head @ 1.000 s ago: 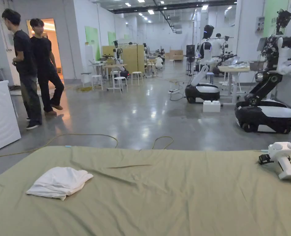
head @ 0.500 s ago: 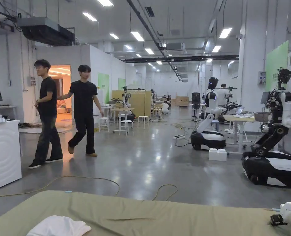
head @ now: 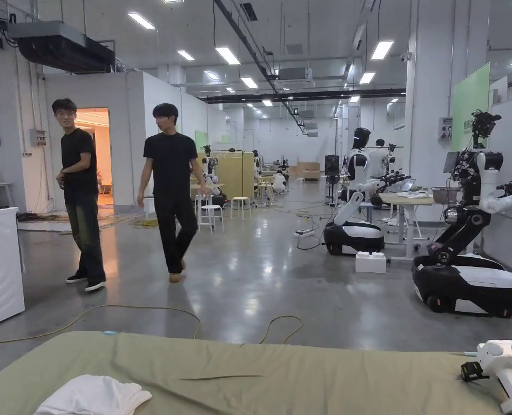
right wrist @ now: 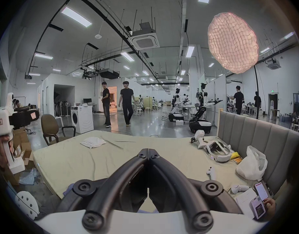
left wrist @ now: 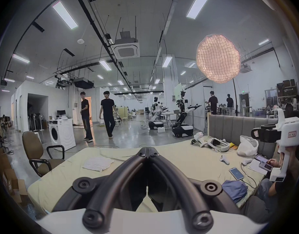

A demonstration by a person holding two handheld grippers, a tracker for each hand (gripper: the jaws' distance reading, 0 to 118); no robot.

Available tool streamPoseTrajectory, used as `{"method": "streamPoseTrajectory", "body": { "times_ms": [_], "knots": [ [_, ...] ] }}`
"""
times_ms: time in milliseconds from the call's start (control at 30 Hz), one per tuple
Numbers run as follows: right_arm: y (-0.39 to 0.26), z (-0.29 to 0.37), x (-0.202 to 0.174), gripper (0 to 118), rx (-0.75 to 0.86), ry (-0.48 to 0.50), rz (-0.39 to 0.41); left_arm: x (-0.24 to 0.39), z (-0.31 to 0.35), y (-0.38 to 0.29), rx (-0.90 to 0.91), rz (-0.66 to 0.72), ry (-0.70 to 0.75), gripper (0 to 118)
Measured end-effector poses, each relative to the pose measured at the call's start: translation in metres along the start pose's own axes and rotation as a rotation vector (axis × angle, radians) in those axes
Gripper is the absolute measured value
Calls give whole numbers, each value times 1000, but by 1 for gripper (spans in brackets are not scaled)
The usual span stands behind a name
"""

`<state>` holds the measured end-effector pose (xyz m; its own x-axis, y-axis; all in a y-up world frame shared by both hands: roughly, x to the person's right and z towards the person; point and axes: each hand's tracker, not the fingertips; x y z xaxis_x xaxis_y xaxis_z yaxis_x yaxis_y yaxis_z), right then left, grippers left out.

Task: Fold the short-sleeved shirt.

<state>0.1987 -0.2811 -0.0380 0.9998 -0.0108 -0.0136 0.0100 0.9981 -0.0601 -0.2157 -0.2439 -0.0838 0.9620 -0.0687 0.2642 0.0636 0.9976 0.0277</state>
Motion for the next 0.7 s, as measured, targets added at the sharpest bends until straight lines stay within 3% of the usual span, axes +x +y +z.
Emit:
{"method": "streamPoseTrajectory", "body": {
  "times_ms": [167,200,233,300,367,533,633,700],
  "knots": [
    [-4,-1,0,0,-16,4,-10,-16,-10,-11,-76,80,-33,0],
    [-6,-1,1,0,-21,6,-14,-22,-15,-16,-116,101,-63,7],
    [-8,-1,1,0,-31,13,-22,-32,-21,-25,-165,128,-73,19],
    [-13,1,2,0,-51,19,-41,-51,-32,-46,-244,209,-65,72],
    [-18,2,3,0,-84,34,-67,-81,-48,-77,-382,358,-118,92],
    [-37,5,7,0,-164,40,-136,-140,-73,-193,-605,803,-85,93],
    [-45,7,10,0,-210,37,-156,-155,-81,-254,-730,801,-10,93],
    [-49,8,11,0,-230,37,-162,-159,-84,-285,-790,869,-42,93]
  ]
}}
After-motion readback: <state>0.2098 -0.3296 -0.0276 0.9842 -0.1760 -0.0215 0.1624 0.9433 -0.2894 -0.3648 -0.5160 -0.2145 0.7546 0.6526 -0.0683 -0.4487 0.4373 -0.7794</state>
